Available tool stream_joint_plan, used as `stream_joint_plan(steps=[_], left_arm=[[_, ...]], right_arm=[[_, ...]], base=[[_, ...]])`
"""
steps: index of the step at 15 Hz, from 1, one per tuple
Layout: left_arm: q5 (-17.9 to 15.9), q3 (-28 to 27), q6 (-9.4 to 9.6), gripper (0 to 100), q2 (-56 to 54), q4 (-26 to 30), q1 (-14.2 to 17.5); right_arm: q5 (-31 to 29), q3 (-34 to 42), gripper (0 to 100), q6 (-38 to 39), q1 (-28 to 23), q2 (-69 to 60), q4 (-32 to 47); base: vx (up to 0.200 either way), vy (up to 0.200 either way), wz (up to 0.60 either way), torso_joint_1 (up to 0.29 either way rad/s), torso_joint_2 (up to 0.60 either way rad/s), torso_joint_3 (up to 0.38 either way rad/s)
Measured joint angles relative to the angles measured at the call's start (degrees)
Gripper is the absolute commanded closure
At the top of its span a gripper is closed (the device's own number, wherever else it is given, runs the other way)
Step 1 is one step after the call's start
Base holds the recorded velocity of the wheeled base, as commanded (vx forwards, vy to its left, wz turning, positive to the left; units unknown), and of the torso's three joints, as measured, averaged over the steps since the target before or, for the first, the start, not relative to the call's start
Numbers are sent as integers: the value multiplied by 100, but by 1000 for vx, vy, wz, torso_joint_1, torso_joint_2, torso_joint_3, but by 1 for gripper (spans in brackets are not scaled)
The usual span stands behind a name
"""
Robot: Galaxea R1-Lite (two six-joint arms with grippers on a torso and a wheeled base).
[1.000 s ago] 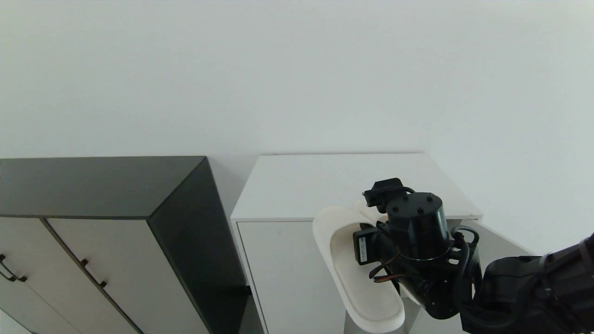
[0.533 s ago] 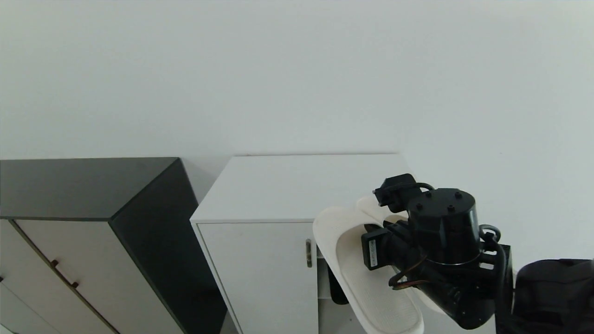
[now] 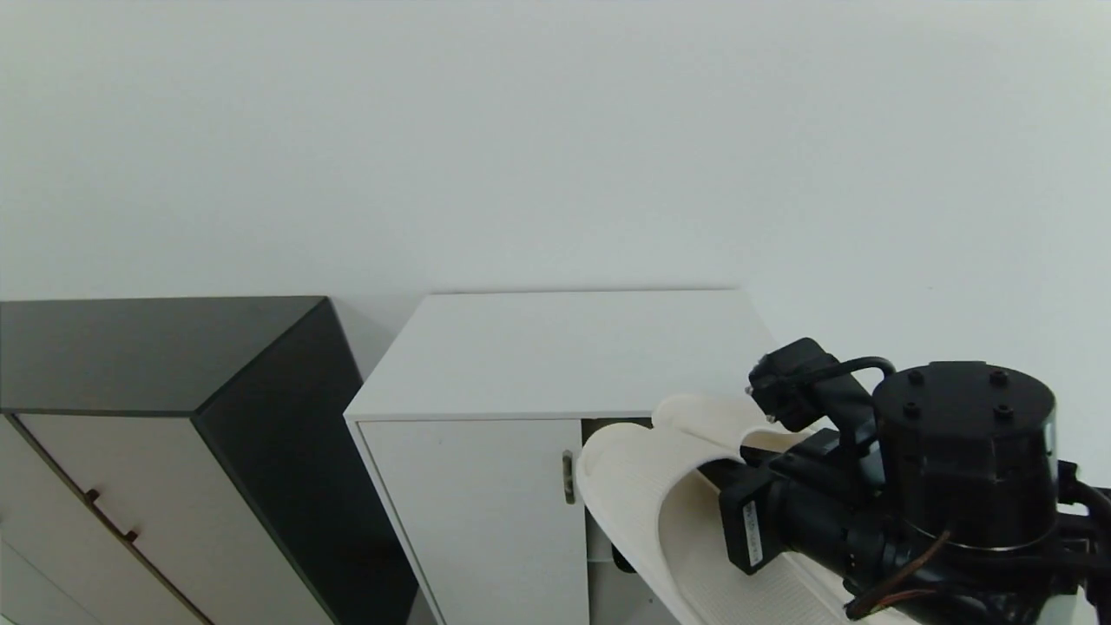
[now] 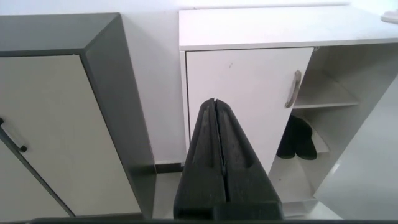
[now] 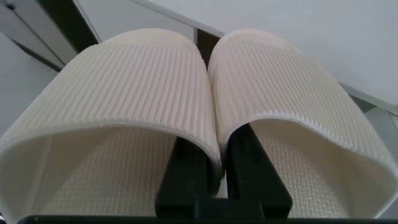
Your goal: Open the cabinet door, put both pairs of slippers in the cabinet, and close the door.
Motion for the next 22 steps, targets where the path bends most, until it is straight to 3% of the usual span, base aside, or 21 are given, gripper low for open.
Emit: stream_joint_plan(steps=[8,22], left_arm=[[2,0,0,100,0,-5,1],[-1,0,-10,100,0,0,1]], right_arm=[[118,315,100,-219,-22,-137,-11],[112,369,100,-217,-22,-88,-28]], base=[[0,0,0,-22,49,30],[0,0,0,-214,520,311]])
